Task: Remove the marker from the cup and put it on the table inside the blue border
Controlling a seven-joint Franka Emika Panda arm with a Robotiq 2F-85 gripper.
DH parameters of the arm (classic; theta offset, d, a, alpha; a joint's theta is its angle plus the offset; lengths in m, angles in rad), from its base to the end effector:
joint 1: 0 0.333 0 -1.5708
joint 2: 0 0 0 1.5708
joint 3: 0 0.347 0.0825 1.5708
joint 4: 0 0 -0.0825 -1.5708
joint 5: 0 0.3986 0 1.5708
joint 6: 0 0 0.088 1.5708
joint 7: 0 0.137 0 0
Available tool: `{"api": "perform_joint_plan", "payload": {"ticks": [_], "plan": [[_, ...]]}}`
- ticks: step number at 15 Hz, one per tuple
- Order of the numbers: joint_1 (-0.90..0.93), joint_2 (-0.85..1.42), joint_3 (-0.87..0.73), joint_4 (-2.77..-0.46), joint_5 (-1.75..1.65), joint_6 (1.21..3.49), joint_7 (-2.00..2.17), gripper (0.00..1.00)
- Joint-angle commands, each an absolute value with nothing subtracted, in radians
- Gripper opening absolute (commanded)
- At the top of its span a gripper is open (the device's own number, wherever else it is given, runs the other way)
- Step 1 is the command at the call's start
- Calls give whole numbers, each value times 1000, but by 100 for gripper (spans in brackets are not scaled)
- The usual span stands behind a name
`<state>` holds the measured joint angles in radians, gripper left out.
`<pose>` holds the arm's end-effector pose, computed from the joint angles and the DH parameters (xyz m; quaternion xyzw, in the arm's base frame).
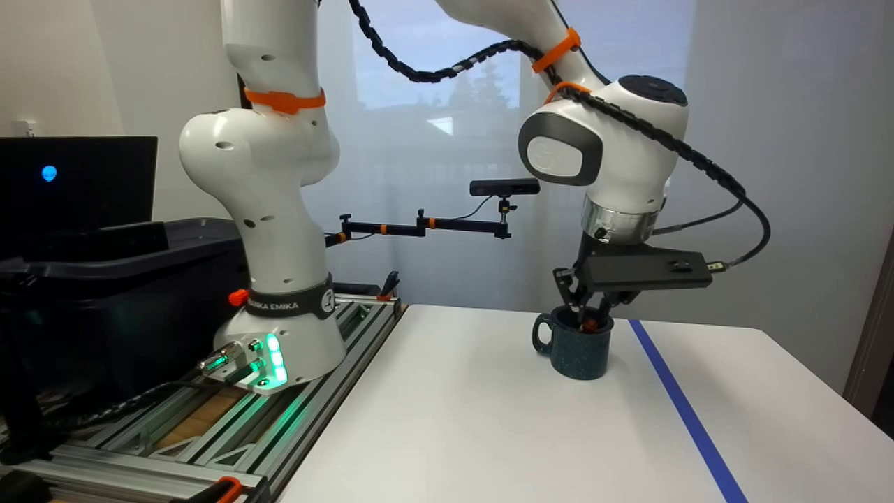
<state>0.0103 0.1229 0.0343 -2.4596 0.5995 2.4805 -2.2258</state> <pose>0.4807 0.0300 0.2293 -0.6219 -0.7626 -0.1291 0.1227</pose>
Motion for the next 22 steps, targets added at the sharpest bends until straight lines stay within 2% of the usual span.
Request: {"api": "perform_joint_plan", "payload": {"ticks": [1,2,3,4,5,6,8,14,22], "plan": [[-13,141,52,-2434,604,2456,-2254,35],[-14,143,54,-2433,601,2455,-2253,30],[-16,147,56,-2431,603,2455,-2259,11],[-17,149,58,-2430,600,2453,-2259,10],[-19,148,61,-2427,607,2444,-2265,3],[-20,143,63,-2425,606,2442,-2265,0],[-21,113,63,-2427,601,2406,-2254,5],[-25,-69,27,-2489,561,2320,-2213,5],[-59,-295,-103,-2581,513,2306,-2150,5]]}}
